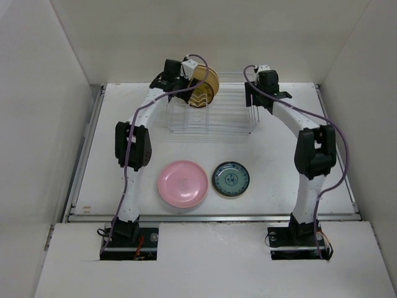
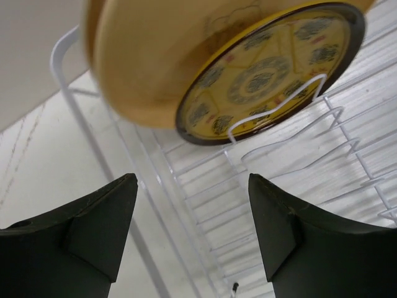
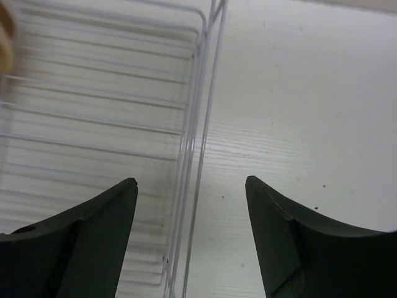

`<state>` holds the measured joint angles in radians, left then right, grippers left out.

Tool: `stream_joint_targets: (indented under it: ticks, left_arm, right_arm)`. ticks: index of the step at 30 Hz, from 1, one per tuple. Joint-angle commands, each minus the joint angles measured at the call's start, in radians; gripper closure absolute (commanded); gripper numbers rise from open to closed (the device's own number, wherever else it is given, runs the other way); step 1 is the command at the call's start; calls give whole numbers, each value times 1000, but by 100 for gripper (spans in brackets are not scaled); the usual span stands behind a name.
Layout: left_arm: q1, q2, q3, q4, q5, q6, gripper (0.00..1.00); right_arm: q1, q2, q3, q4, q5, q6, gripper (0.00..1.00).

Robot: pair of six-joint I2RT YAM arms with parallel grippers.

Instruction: Unload the plates from the dish rack

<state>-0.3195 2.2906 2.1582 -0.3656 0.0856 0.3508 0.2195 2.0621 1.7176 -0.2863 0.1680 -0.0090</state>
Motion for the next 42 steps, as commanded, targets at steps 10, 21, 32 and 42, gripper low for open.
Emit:
stream_joint_targets:
  ticks: [10,21,32,42]
  left_arm:
    - [108,-131,129,-389,-96,-220,23]
    - [108,-53,35,-472,-121,-250,32]
    - [117,3,-9,-573,-32,-201,100]
    - [117,-29,-51,-593,17,-174,100]
  right_arm:
    - [127,120,427,-30,-582,-137,28]
    - [162,334,582,107,-490,-31,38]
    - [162,366,568,148,-469,23,39]
    - [172,458,660,167,-455,86,45]
